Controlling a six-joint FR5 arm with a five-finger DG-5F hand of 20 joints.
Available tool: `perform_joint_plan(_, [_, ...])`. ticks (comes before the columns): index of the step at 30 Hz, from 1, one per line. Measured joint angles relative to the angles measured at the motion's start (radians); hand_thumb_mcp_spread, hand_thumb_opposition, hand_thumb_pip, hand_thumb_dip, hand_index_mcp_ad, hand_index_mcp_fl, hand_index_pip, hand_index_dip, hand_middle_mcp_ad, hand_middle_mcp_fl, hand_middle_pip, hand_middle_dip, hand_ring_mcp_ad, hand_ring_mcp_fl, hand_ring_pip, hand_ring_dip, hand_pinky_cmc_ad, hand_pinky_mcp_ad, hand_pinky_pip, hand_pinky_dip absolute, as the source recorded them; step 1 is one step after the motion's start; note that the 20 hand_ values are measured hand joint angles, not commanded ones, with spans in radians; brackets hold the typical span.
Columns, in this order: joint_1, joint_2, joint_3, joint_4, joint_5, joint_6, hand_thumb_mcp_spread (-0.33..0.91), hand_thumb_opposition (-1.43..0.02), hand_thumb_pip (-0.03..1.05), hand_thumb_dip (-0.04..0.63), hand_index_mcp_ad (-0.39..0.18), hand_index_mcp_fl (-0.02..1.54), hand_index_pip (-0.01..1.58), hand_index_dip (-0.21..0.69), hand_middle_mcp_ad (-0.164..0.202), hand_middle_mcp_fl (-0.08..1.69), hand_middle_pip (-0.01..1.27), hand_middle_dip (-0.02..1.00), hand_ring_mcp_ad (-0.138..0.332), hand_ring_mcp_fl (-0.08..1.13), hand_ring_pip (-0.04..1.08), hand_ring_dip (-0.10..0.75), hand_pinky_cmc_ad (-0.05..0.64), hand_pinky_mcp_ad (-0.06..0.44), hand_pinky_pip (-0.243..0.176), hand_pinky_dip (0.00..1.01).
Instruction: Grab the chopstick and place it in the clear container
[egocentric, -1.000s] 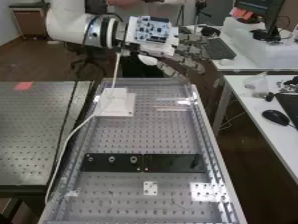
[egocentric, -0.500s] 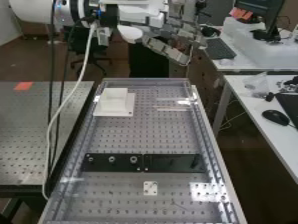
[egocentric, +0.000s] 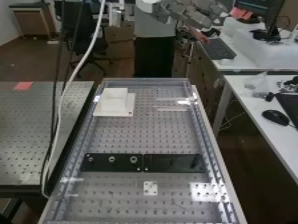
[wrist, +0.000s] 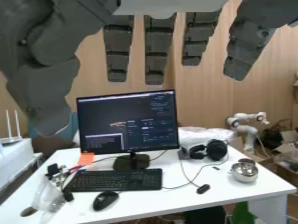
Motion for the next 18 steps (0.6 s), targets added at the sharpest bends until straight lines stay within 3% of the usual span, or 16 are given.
perform_joint_plan(7, [0.027, -0.011, 0.04, -0.013, 0.085, -0.038, 0.14, -0.67, 0.6, 0.14, -0.192, 0.24, 0.05, 0.337, 0.0, 0.14, 0.11, 0.36, 0.117, 0.0, 0.1, 0.195, 0.496, 0.354, -0.105, 0.18])
perform_joint_plan(18, [0.042, -0.036, 0.088, -0.056, 0.125, -0.029, 0.14, -0.67, 0.6, 0.126, -0.195, 0.24, 0.05, 0.337, 0.0, 0.14, 0.12, 0.35, 0.115, 0.0, 0.11, 0.195, 0.496, 0.354, -0.105, 0.18])
